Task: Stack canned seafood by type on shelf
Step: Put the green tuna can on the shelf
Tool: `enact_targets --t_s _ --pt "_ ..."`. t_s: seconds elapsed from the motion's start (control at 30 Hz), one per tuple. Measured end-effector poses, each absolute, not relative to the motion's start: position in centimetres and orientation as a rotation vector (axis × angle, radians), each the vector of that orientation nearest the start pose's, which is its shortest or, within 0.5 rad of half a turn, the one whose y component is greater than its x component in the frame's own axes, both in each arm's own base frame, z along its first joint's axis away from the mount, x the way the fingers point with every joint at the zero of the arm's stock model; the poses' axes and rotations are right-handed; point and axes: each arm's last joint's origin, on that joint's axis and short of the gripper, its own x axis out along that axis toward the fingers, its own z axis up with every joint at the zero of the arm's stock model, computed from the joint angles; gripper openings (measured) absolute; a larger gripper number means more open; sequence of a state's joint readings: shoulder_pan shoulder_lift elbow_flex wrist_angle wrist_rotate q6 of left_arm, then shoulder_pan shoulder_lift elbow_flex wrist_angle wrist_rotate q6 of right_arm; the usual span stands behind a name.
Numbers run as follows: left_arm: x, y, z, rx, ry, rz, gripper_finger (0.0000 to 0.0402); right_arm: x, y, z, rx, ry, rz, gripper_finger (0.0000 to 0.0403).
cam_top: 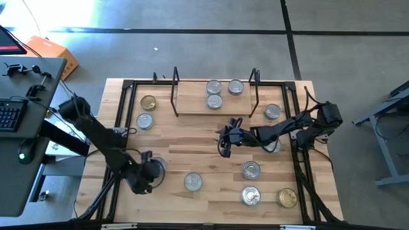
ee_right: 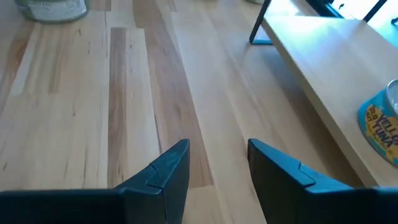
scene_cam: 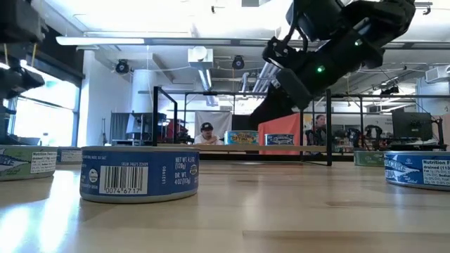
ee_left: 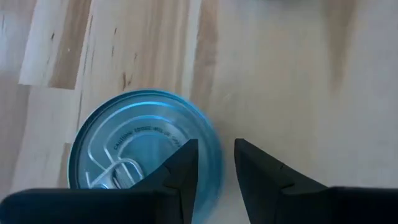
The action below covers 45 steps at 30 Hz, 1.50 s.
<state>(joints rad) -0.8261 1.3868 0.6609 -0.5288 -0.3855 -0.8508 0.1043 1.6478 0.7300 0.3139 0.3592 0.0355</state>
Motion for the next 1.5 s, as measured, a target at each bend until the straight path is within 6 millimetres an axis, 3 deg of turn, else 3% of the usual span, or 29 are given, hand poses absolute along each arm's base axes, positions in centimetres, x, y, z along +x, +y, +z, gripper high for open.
enact_targets --t_s 0.2,0.43,0.7,1.03,1.23,1.5 --pt "17.2 -15.6 13.9 0.007 1.094 0.147 0.0080 31.5 2.3 15.6 -0.111 0.569 -0.237 0.0153" --pt "18.6 -14.9 14.3 0.059 1.020 0.106 0.0006 32.5 3.0 16.1 -0.165 0.448 -0.021 0.0153" --pt "19.9 -13.1 15.3 0.141 0.900 0.215 0.0002 34.7 3.4 15.2 -0.352 0.312 0.064 0.0168" --pt "22.2 -10.4 15.7 0.095 0.828 0.341 0.0001 40.2 4.0 13.5 -0.716 0.339 0.149 0.0276" --pt "23.2 -9.4 16.0 0.102 0.788 0.353 0.0000 42.4 3.4 13.8 -0.822 0.367 0.258 0.0281" --pt "24.7 -9.6 17.5 0.126 0.628 0.288 0.0001 42.5 0.9 13.6 -0.807 0.459 0.225 0.0281"
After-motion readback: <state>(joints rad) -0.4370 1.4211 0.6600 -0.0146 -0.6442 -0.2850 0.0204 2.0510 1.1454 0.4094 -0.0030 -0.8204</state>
